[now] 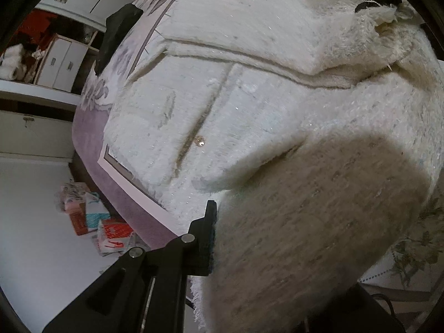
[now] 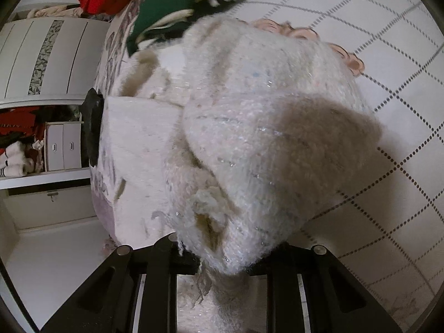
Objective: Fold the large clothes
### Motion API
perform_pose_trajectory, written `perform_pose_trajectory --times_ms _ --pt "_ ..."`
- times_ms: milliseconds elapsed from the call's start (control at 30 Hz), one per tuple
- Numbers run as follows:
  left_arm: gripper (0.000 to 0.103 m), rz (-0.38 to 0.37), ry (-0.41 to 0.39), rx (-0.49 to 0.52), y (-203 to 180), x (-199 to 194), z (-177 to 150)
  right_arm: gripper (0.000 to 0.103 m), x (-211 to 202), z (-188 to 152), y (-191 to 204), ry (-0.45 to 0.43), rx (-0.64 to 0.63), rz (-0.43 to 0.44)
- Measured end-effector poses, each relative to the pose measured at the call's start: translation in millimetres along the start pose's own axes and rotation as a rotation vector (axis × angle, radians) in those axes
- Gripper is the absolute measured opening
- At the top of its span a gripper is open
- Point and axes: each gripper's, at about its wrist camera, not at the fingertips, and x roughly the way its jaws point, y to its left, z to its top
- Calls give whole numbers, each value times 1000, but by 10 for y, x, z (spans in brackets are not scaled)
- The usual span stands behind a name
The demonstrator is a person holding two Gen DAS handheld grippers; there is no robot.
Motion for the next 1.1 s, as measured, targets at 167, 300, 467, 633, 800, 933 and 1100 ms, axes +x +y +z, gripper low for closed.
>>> perform_pose_trajectory --times_ms 167,300,467,633,800,933,1100 --pt "11 -110 -20 -19 505 -36 141 22 -99 38 602 -15 -23 -6" --pt "11 -170 -39 -22 939 8 322 22 -2 89 1225 -30 -63 -50" --pt "11 -217 -66 -74 1557 185 632 21 329 241 1934 -44 -80 -95" --pt "11 -275 -58 -160 2036 498 898 21 842 448 2527 -29 -94 -142" --pt "11 -320 -32 -216 2309 884 1074 21 1440 618 2924 15 -134 -209" --pt "11 -340 -1 -228 2382 1200 1127 21 1887 661 3138 45 -181 -286" --pt "17 -358 35 -250 2458 1535 1149 21 2356 707 3336 72 -223 -348"
